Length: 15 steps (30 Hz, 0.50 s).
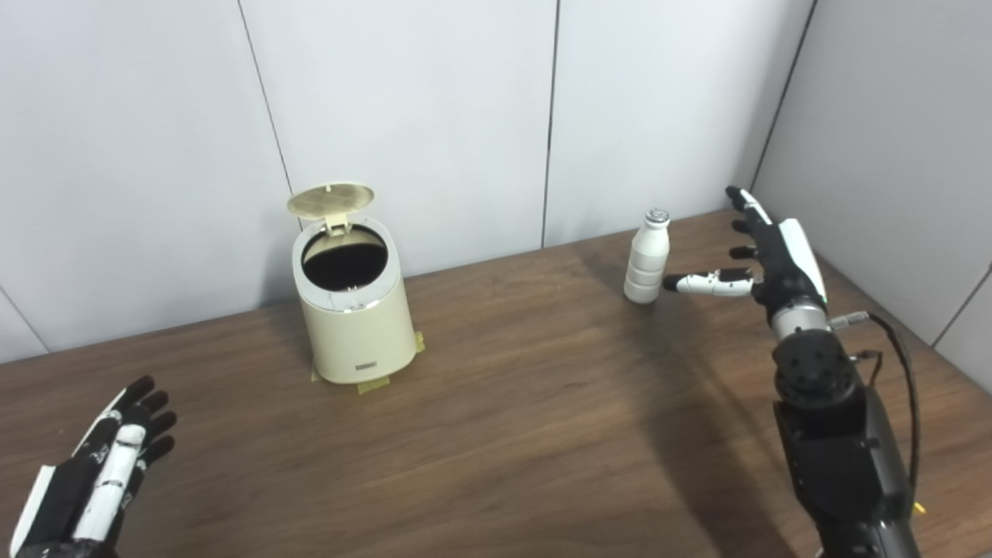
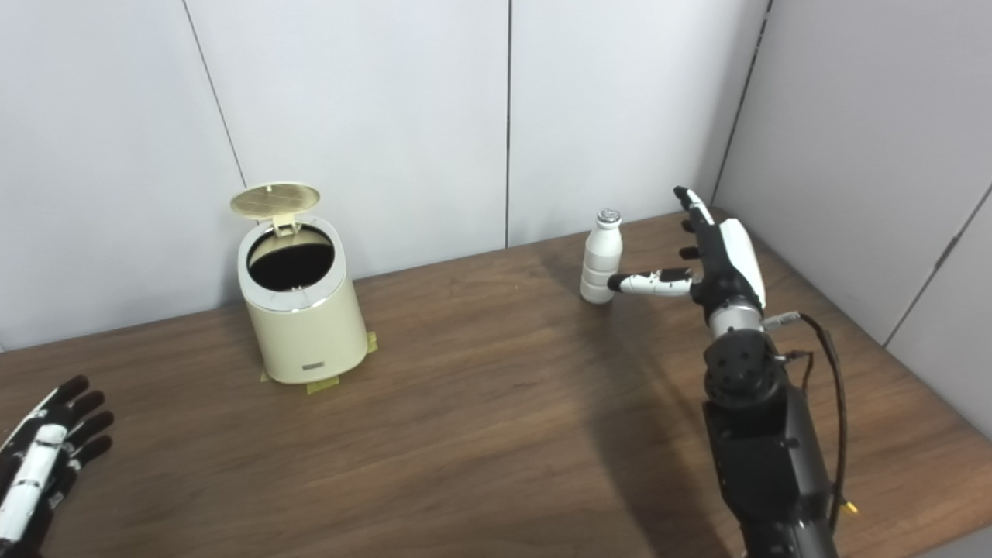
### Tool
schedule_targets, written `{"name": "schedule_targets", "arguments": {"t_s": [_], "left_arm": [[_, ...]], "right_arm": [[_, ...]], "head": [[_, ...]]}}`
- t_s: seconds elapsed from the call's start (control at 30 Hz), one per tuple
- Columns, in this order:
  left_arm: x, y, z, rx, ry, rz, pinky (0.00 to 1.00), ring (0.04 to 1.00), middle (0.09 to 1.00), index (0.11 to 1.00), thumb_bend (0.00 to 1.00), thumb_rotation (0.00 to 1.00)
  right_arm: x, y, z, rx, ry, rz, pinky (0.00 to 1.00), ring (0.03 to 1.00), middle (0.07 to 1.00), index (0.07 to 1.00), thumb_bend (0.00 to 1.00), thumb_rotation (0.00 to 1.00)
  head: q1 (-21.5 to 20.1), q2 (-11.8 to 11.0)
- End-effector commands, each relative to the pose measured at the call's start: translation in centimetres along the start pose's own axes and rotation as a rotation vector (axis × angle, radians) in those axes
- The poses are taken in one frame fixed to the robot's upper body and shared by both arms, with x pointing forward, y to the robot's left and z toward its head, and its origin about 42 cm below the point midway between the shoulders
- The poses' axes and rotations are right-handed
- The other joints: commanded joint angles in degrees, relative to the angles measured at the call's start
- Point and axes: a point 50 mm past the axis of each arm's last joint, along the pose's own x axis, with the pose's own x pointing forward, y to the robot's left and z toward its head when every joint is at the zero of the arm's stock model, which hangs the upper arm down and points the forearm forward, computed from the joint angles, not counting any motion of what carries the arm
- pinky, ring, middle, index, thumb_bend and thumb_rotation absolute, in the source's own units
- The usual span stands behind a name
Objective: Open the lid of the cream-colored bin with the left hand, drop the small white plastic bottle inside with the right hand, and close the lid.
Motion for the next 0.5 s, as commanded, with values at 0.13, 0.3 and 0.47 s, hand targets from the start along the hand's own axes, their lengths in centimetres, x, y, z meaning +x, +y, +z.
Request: {"name": "schedule_targets", "arguments": {"t_s": [0.13,0.3,0.47], "left_arm": [[0.5,0.5,2.8,0.040,-0.095,-0.001,0.91,0.898,0.916,0.955,0.42,0.69],[0.5,0.6,3.0,0.046,-0.101,-0.003,0.90,0.891,0.916,0.950,0.41,0.68],[0.5,0.7,3.3,0.052,-0.109,-0.003,0.90,0.888,0.914,0.947,0.42,0.68]], "right_arm": [[2.9,-1.3,2.4,-0.003,-0.043,-0.013,0.78,0.917,0.958,0.942,0.88,0.14],[4.4,-1.1,3.3,-0.008,-0.037,-0.014,0.78,0.899,0.941,0.942,0.89,0.13],[5.9,-0.8,4.0,-0.016,-0.028,0.012,0.72,0.864,0.916,0.933,0.91,0.13]], "head": [[0.18,0.12],[0.40,0.15],[0.32,0.37]]}}
